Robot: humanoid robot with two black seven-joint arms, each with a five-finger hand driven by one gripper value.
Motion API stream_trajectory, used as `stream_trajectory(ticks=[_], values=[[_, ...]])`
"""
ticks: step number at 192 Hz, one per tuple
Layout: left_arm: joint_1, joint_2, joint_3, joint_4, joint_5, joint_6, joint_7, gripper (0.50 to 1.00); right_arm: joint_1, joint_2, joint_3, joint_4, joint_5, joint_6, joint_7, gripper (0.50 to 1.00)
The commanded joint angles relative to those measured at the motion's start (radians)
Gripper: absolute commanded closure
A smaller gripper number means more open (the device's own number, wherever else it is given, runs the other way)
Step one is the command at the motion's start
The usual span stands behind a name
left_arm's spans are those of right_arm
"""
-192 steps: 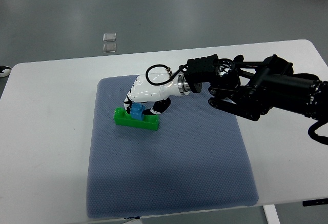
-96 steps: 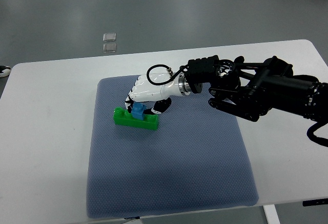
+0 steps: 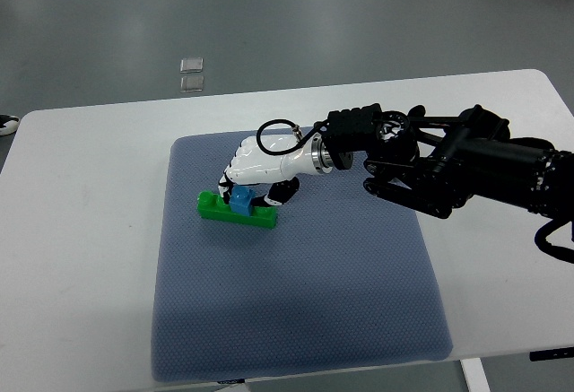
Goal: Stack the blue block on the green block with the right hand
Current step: 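Press the blue block down onto the green block's studs, then open the right hand and lift it off the blue block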
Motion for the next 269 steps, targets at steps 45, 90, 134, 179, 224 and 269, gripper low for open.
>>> stream_trajectory(ticks=[45, 90, 134, 179, 224, 269], values=[[0.000, 0.000, 0.001, 0.000, -0.001, 0.000, 0.000, 0.500, -0.009, 0.018, -0.001, -0.028, 0.000, 0.000, 0.000, 0.922], [0.000, 0.000, 0.001, 0.000, 0.000, 0.000, 0.000, 0.500, -0.007, 0.015, 0.002, -0.029, 0.000, 0.000, 0.000, 0.889], [0.000, 0.000, 0.001, 0.000, 0.000, 0.000, 0.000, 0.500, -0.004, 0.013, 0.016, -0.028, 0.010, 0.002, -0.003, 0.699], [0.000, 0.000, 0.000, 0.000, 0.000, 0.000, 0.000, 0.500, -0.002, 0.009, 0.016, -0.023, 0.012, 0.009, 0.003, 0.640], [0.000, 0.000, 0.000, 0.000, 0.000, 0.000, 0.000, 0.500, 0.014, -0.008, 0.016, -0.017, 0.013, 0.015, 0.008, 0.613], [0.000, 0.000, 0.000, 0.000, 0.000, 0.000, 0.000, 0.500, 0.028, -0.016, 0.017, -0.017, 0.018, 0.017, 0.006, 0.611]])
